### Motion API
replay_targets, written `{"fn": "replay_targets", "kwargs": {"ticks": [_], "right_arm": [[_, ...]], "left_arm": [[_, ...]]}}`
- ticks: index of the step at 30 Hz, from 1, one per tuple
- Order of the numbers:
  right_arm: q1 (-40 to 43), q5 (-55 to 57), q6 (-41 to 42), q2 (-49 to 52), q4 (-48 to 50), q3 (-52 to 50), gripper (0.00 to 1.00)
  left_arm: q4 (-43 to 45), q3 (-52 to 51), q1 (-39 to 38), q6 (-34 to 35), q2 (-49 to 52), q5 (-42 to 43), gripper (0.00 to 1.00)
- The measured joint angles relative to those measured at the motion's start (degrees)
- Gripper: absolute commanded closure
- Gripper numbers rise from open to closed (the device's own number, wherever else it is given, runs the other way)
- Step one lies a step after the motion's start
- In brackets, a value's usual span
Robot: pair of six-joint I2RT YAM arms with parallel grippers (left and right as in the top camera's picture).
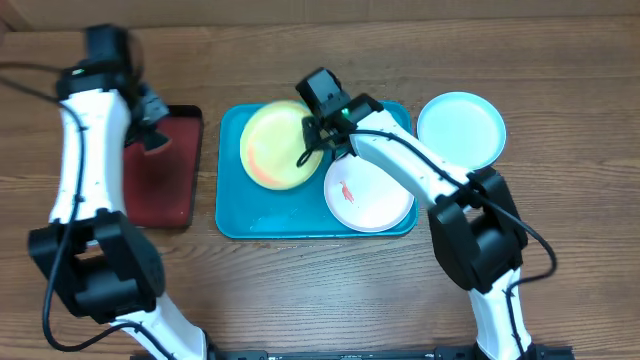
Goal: Clean dirty plates on tray and stack at the side
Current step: 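Lift the yellow plate with the right gripper and stack it on the light blue plate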
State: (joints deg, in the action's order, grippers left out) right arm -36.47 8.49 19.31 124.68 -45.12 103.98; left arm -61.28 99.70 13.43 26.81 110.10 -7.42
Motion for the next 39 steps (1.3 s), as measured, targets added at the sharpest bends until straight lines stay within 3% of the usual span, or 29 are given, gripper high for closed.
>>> {"fn": "replay_targets", "kwargs": {"ticks": [7,15,22,39], "right_arm": [[-8.3,21.8,-12.7,-6.0,-0.4,8.2,0.96],[-16.9,44.7,-30.5,-6.8,6.3,8.9,0.96],[-19.4,51.9,-43.5,-6.8,7.7,8.9,0.96],[-19.9,63.2,-64.0,-6.8,21.0,8.9,0.96]], "left_arm": [[-0.5,-0.4,4.7,-1.2,6.9,5.9,0.96],[1.0,-0.8,5.1,-1.5,13.6,7.5,0.96],[1.7,-0.8,5.5,-1.5,15.4,7.4,0.96],[9.2,-6.4,5.8,-1.7,15.0,7.0,0.96]]}}
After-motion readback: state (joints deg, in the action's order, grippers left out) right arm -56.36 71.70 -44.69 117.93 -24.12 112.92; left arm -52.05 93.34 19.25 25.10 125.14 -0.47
